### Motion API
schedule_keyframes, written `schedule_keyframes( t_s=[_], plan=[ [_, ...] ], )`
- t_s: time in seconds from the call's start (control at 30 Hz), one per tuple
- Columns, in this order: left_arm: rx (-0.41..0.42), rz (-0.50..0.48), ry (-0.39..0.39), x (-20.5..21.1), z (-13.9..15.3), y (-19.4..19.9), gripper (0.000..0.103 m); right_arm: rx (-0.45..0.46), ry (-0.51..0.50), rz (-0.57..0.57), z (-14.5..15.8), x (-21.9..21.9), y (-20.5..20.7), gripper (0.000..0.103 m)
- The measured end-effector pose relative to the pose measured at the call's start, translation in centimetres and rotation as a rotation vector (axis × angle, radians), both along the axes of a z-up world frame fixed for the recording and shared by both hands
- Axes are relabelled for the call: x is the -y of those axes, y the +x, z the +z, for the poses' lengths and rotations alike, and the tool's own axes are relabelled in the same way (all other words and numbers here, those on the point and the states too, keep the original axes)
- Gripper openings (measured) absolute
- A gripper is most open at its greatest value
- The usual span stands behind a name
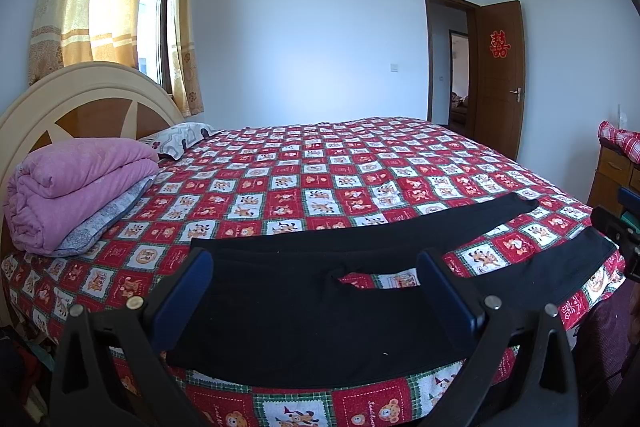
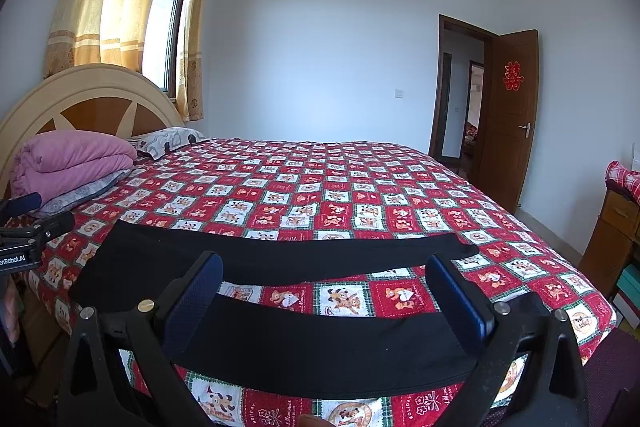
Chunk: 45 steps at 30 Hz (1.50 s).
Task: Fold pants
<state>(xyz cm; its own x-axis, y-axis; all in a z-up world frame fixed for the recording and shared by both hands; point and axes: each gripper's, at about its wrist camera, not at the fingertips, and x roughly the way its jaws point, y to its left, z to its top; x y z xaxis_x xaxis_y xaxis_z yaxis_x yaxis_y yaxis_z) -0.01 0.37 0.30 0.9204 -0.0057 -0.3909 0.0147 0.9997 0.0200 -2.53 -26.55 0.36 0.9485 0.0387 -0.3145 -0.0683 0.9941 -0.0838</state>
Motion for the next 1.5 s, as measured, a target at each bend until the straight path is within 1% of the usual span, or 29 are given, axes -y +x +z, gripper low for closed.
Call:
schedule_keyframes(
  t_s=[0.63,0.7,0.9,1.0,1.1,1.17,1.23,1.33,1.37,1.43,1.47,1.5],
  plan=[
    [-0.003,-0.001,-0.002,-0.2,-0.1,0.0,0.103,-0.023,-0.004,0.006,-0.2,-0.1,0.4,0.102],
    [-0.004,0.001,-0.005,-0.5,-0.6,0.1,0.103,-0.025,-0.006,0.006,-0.2,-0.2,0.4,0.102],
    [-0.006,0.001,-0.004,-0.6,-0.9,0.1,0.103,-0.034,-0.007,0.007,-0.4,-0.2,0.6,0.102],
    [-0.014,0.002,-0.005,-0.8,-1.6,0.3,0.103,-0.039,-0.009,0.007,-0.7,-0.3,0.7,0.102],
    [-0.017,0.008,0.025,-1.1,-2.9,1.3,0.103,-0.05,-0.018,0.008,-1.2,-0.5,1.0,0.102],
    [-0.027,0.037,0.056,-2.3,-3.8,2.8,0.103,-0.064,-0.023,0.025,-1.7,-0.5,1.5,0.102],
    [-0.046,0.094,0.046,-4.7,-4.8,4.4,0.103,-0.074,-0.025,0.023,-2.3,-0.3,2.1,0.102],
    [-0.09,0.166,-0.018,-8.8,-5.9,6.9,0.103,-0.118,-0.004,0.017,-3.6,0.7,3.5,0.102],
    [-0.125,0.201,-0.06,-10.9,-6.6,8.1,0.103,-0.131,0.008,0.016,-3.9,0.9,3.8,0.102],
    [-0.163,0.233,-0.123,-13.5,-7.6,9.5,0.103,-0.168,0.028,0.017,-5.1,1.6,4.6,0.102],
    [-0.19,0.263,-0.152,-15.0,-8.2,10.4,0.102,-0.181,0.027,0.012,-5.6,1.8,5.0,0.102],
    [-0.211,0.289,-0.165,-15.9,-8.7,11.0,0.101,-0.196,0.022,0.005,-6.2,2.0,5.4,0.102]
  ],
)
